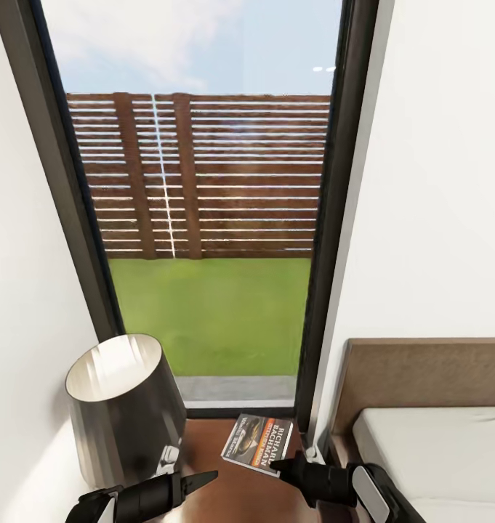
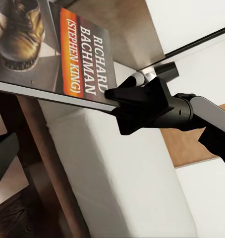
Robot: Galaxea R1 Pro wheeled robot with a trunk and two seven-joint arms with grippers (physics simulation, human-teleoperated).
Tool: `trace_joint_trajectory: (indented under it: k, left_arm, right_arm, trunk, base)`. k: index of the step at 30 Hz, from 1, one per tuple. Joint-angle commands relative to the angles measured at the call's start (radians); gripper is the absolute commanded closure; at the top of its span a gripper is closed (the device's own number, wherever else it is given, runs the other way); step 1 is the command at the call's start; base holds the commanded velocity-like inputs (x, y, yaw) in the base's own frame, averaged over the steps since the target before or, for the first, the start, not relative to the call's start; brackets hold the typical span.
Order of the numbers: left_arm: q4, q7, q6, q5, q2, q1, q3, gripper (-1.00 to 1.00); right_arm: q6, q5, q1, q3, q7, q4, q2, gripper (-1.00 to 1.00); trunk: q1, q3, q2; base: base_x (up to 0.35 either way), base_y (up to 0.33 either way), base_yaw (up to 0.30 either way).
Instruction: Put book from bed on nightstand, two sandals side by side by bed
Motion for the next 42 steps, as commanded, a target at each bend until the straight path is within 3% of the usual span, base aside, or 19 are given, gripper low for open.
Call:
trace_joint_trajectory:
  k: [1, 42]
  left_arm:
    - [0.000, -0.002, 0.010, 0.004, 0.000, -0.001, 0.000, -1.00]
    - [0.000, -0.002, 0.010, 0.004, -0.001, -0.001, -0.001, -1.00]
  right_arm:
    - [0.005, 0.001, -0.001, -0.003, 0.003, 0.000, 0.000, 1.00]
    - [0.005, 0.001, -0.001, -0.003, 0.003, 0.000, 0.000, 1.00]
  trunk:
    - [0.004, -0.004, -0.008]
    - [0.161, -0.133, -0.295]
  base:
    - [0.000, 0.000, 0.000]
    - [0.000, 0.000, 0.000]
